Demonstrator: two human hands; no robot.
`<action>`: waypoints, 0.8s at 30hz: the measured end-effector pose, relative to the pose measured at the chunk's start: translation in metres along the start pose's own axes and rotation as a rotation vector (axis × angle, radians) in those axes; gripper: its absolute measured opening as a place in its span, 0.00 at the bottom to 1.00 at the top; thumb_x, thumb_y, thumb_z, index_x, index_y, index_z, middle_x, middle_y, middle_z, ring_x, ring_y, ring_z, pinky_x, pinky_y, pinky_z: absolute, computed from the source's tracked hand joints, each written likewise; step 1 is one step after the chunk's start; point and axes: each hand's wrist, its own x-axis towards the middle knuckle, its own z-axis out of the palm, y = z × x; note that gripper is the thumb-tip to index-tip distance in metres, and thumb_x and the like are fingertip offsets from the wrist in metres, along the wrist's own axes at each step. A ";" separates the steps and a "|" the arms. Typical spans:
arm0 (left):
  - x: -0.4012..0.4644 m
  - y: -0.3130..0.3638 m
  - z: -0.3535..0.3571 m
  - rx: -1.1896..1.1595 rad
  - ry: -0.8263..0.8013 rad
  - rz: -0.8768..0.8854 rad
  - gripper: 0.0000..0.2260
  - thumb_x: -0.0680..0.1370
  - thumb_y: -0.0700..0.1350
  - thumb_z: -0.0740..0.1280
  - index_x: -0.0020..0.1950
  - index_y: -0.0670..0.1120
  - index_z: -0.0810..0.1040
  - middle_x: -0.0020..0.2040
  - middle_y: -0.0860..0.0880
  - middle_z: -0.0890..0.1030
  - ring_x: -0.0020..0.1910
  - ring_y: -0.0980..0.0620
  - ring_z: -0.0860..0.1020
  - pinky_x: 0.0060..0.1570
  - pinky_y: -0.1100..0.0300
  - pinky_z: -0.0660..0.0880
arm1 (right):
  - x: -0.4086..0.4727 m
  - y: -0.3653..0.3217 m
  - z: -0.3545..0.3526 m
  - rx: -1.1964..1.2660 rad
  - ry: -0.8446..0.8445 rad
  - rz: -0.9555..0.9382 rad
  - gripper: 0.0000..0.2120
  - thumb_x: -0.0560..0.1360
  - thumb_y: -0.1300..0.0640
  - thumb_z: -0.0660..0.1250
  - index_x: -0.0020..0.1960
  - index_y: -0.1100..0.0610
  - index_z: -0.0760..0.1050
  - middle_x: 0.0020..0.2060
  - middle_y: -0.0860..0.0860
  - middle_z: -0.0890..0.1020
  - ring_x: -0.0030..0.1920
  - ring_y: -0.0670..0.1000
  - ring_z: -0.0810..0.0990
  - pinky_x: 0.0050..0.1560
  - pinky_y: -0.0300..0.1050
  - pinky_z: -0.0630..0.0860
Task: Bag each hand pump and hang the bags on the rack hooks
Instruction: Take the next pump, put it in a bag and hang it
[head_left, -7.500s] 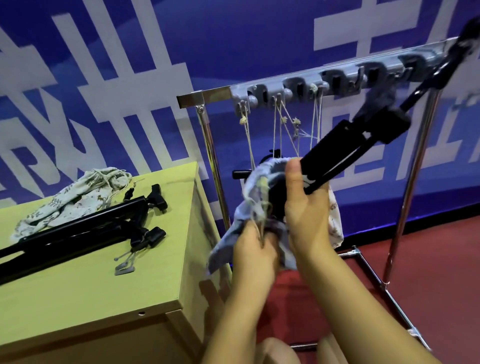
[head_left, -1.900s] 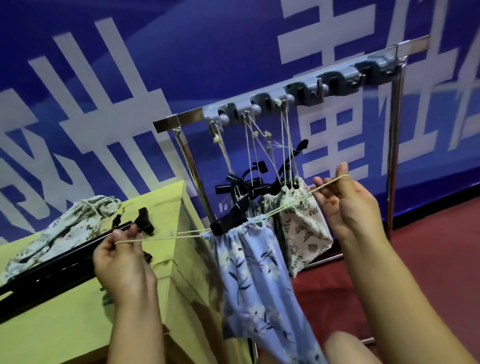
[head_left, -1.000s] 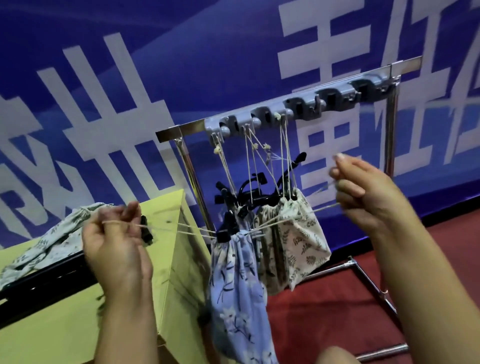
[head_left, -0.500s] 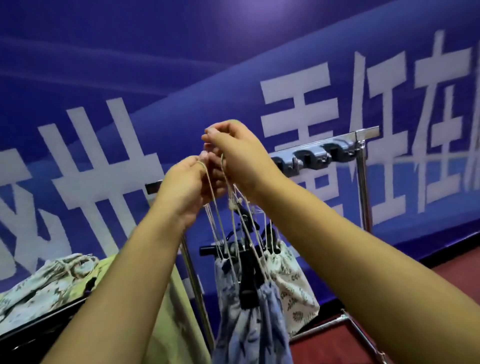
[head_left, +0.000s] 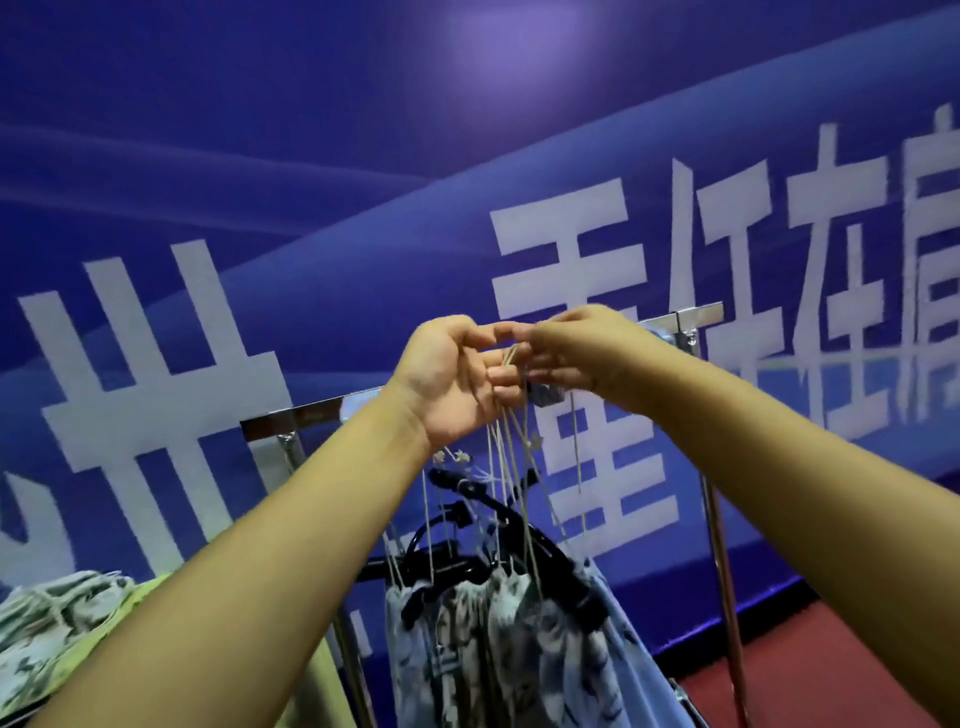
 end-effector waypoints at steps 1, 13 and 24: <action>0.005 0.001 0.004 0.051 0.001 0.003 0.10 0.66 0.38 0.56 0.43 0.42 0.74 0.34 0.46 0.72 0.28 0.54 0.65 0.24 0.66 0.62 | 0.002 0.005 -0.005 -0.037 -0.002 0.012 0.12 0.75 0.49 0.66 0.46 0.58 0.79 0.39 0.53 0.82 0.39 0.49 0.80 0.44 0.42 0.78; 0.079 -0.005 -0.004 0.610 0.096 0.180 0.08 0.74 0.32 0.65 0.39 0.44 0.75 0.33 0.47 0.75 0.25 0.56 0.68 0.22 0.68 0.63 | 0.049 0.066 -0.046 0.032 -0.188 0.021 0.15 0.78 0.51 0.62 0.55 0.62 0.76 0.40 0.54 0.75 0.36 0.47 0.72 0.35 0.37 0.68; 0.128 -0.016 -0.017 1.355 0.162 0.278 0.05 0.76 0.41 0.67 0.48 0.42 0.81 0.35 0.49 0.79 0.30 0.56 0.75 0.31 0.63 0.72 | 0.083 0.085 -0.040 0.269 0.062 0.062 0.05 0.75 0.66 0.60 0.42 0.61 0.73 0.29 0.52 0.68 0.28 0.47 0.66 0.30 0.39 0.67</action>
